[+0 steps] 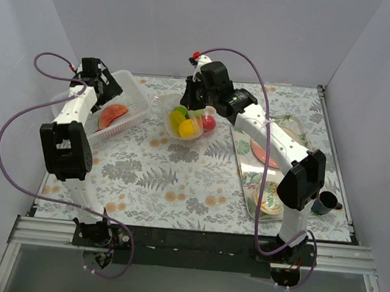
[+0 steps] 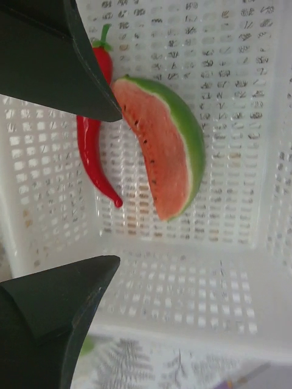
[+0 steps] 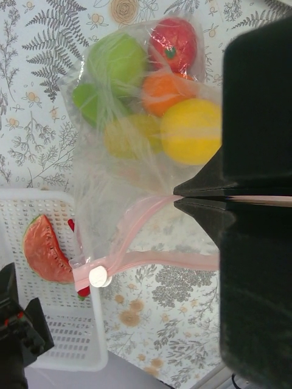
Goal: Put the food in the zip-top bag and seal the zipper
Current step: Pick up the fake fruit from the bin.
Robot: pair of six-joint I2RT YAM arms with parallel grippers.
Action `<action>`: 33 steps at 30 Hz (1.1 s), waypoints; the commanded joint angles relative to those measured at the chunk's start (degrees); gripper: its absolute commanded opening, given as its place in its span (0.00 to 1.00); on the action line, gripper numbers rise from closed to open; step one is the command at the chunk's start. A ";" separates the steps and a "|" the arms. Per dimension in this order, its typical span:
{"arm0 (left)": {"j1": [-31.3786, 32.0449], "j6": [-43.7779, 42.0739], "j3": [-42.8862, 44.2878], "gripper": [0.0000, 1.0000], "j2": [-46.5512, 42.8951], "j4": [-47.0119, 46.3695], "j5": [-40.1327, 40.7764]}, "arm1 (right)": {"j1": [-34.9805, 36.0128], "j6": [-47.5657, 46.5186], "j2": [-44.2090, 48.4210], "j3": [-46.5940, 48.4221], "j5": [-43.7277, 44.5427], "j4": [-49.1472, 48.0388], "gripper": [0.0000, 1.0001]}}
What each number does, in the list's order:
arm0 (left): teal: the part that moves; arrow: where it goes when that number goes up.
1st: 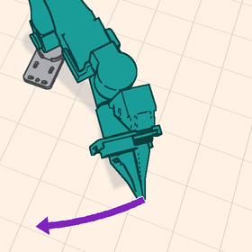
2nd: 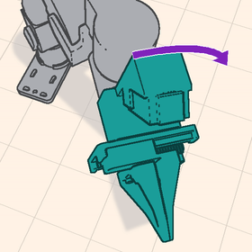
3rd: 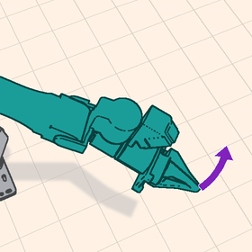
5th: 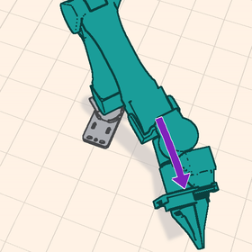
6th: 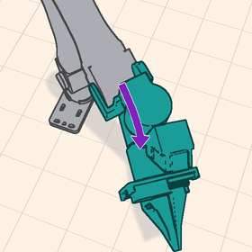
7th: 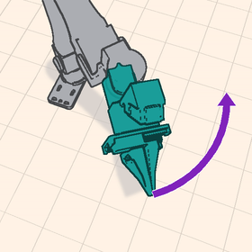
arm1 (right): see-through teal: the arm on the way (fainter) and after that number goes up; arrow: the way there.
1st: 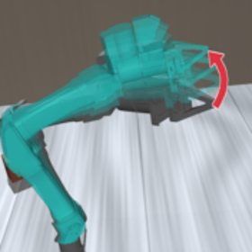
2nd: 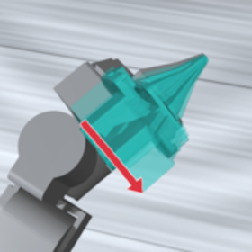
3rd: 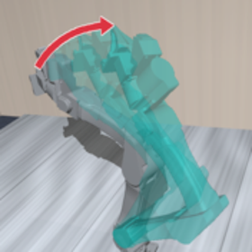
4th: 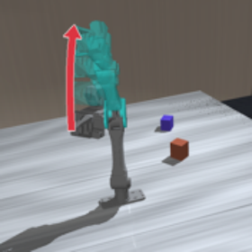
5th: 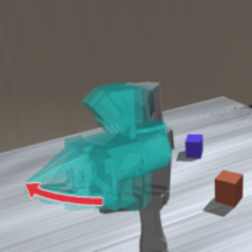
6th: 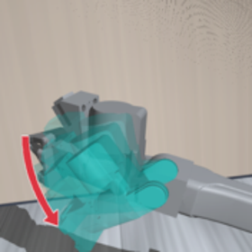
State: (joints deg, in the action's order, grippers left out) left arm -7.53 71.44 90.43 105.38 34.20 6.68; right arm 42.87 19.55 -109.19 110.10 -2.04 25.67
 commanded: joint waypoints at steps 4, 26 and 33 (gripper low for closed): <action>-0.64 -12.72 5.97 0.98 5.95 7.45 1.59 | 0.02 -0.74 3.90 -2.35 -2.52 -5.10 0.01; 1.38 -14.23 1.32 0.98 13.36 -2.29 10.63 | 0.02 -2.06 5.74 -4.46 -3.76 -5.01 0.01; 1.38 -7.81 4.92 0.98 16.78 -3.61 11.16 | 0.02 -2.85 5.83 -5.69 -3.23 -5.28 0.01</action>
State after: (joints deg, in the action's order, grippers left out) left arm -6.02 58.92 92.71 120.11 31.83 16.38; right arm 42.87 17.82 -106.24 105.08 -5.13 23.33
